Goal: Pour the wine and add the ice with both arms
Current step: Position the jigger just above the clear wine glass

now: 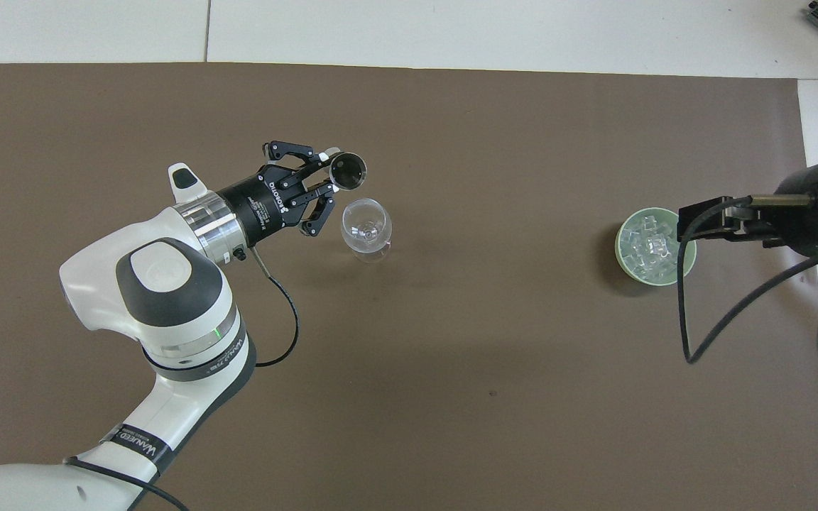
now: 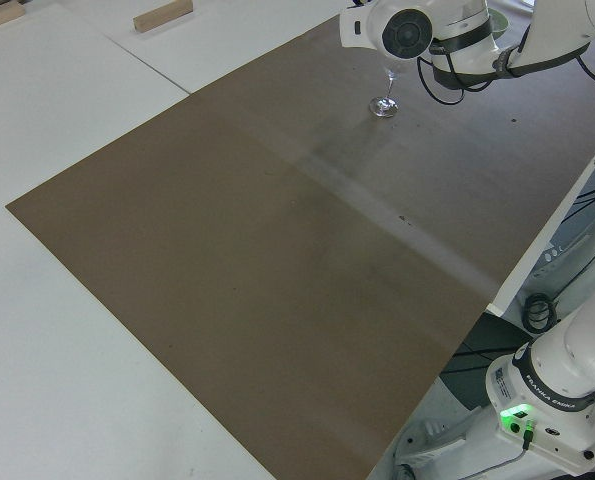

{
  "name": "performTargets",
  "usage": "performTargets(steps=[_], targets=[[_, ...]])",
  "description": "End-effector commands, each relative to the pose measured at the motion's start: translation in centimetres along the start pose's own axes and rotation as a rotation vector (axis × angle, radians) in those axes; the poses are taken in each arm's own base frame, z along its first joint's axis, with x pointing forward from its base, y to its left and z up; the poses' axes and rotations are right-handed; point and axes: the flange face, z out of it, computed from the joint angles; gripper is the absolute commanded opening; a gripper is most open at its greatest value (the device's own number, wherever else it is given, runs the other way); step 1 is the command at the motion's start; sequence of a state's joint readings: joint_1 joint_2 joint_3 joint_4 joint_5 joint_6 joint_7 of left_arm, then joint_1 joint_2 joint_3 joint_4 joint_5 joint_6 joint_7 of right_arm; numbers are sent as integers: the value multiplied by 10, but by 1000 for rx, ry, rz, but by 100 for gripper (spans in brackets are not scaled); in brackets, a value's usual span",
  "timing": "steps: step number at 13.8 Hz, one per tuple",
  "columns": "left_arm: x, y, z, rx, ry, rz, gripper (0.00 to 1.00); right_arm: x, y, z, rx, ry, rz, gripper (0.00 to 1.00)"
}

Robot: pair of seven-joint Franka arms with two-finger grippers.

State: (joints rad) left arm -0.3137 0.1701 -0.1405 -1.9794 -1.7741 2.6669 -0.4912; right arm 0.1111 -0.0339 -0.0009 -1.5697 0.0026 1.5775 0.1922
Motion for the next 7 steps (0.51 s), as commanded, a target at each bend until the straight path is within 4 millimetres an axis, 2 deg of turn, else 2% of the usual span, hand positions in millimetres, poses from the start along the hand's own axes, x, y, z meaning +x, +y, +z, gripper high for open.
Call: performTargets(steps=[1,7], targets=[[-3,-3,-8,0,-25,61,0,-5,1,-1,23,-3,-16,100],[-4,-7,-8,7,-27,145,0,-5,0,-1,23,-2,-17,100]])
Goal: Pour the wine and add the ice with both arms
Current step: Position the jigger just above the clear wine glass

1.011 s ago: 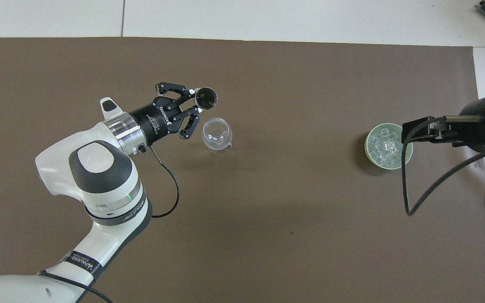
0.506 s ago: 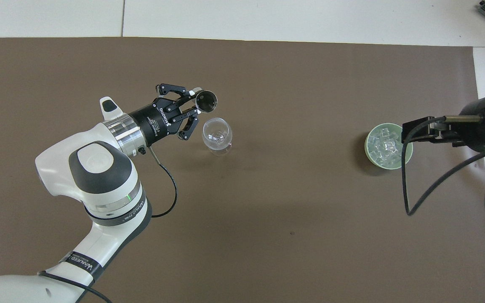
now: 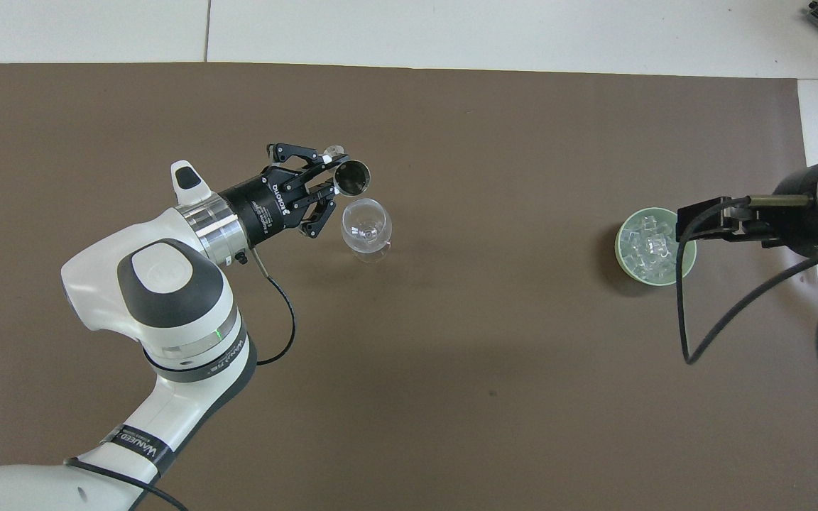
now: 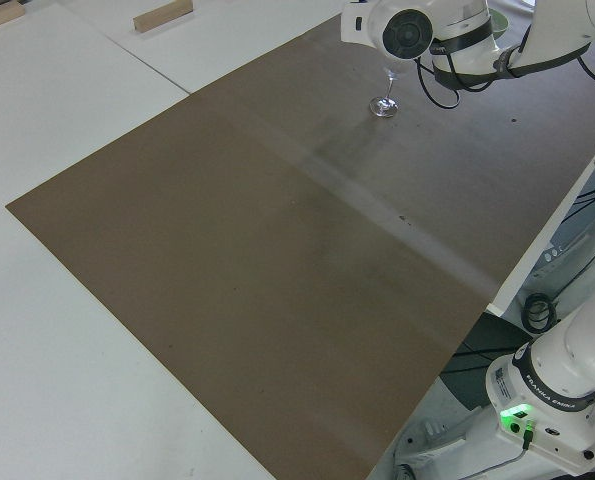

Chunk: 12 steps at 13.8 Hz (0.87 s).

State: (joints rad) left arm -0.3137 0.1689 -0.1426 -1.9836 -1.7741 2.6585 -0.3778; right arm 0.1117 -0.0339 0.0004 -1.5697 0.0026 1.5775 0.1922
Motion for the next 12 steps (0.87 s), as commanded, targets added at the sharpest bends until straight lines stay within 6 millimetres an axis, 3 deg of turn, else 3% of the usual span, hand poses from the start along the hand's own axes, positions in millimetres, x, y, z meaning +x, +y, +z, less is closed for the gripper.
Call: performTargets(steps=[1,12], targets=[[-5,-5,-9,0,-22,49,0,-5,1,-1,23,-2,-15,100],[-4,-7,-11,5,-41,171,0,-5,0,-1,22,-1,-17,100]])
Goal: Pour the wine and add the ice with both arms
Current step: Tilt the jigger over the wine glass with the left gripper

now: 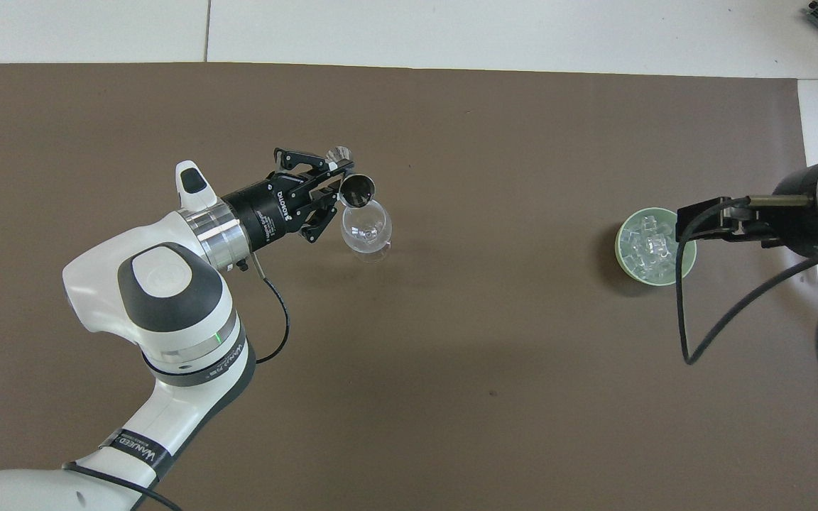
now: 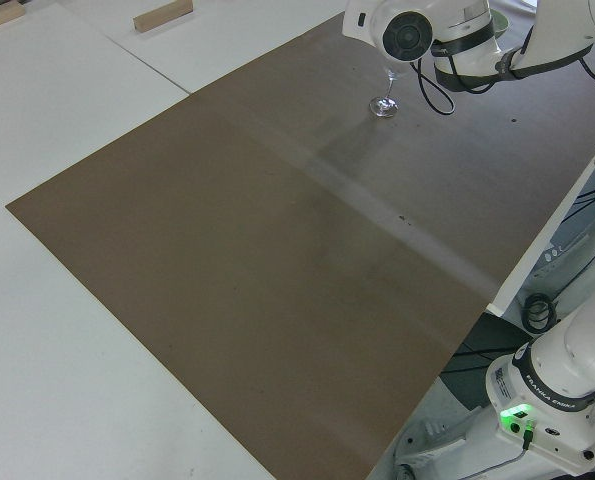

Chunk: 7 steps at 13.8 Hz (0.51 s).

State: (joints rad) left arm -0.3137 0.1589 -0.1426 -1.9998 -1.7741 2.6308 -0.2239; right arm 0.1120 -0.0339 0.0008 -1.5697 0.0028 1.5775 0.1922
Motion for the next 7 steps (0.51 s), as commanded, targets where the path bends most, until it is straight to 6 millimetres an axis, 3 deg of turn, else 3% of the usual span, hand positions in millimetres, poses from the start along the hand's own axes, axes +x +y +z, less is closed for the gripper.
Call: performTargets(steps=[1,7], targets=[[-2,-2,-11,-10,-16,39,0,-5,0,-1,22,-1,-18,100],[-1,-1,-12,-12,-11,124,0,-6,-1,-1,22,-1,-19,100]])
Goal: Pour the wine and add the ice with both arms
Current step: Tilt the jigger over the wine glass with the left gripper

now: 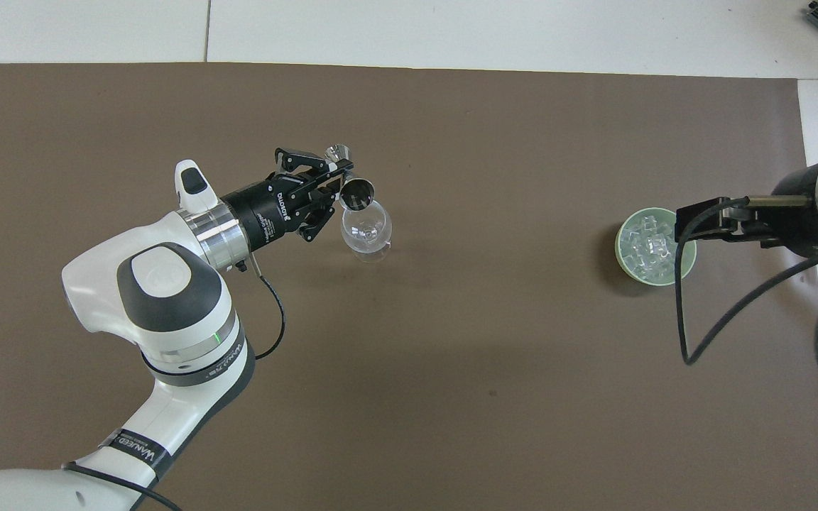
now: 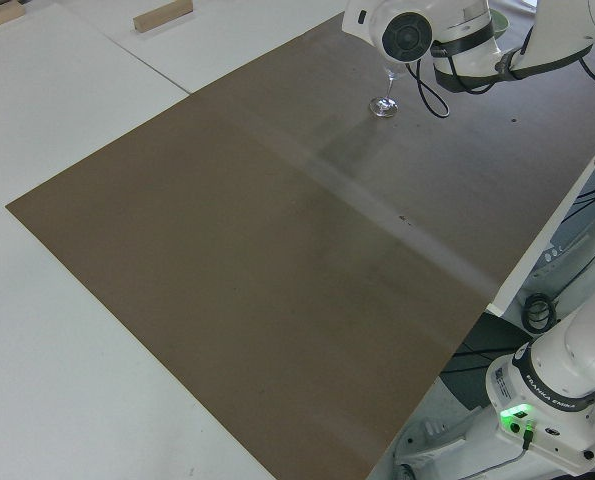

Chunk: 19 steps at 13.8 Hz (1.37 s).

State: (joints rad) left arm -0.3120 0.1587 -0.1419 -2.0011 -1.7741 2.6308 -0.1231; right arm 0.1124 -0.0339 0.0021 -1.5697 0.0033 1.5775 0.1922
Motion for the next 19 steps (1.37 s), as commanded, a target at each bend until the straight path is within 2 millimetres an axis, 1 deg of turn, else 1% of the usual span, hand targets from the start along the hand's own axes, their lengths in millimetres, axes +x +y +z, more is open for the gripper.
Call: performTargets(steps=[1,19], targets=[[-3,-1,-11,-12,-14,37,0,-5,0,-1,23,-1,-18,100],[1,0,-12,-15,10,261,0,-5,0,-1,23,2,-16,100]])
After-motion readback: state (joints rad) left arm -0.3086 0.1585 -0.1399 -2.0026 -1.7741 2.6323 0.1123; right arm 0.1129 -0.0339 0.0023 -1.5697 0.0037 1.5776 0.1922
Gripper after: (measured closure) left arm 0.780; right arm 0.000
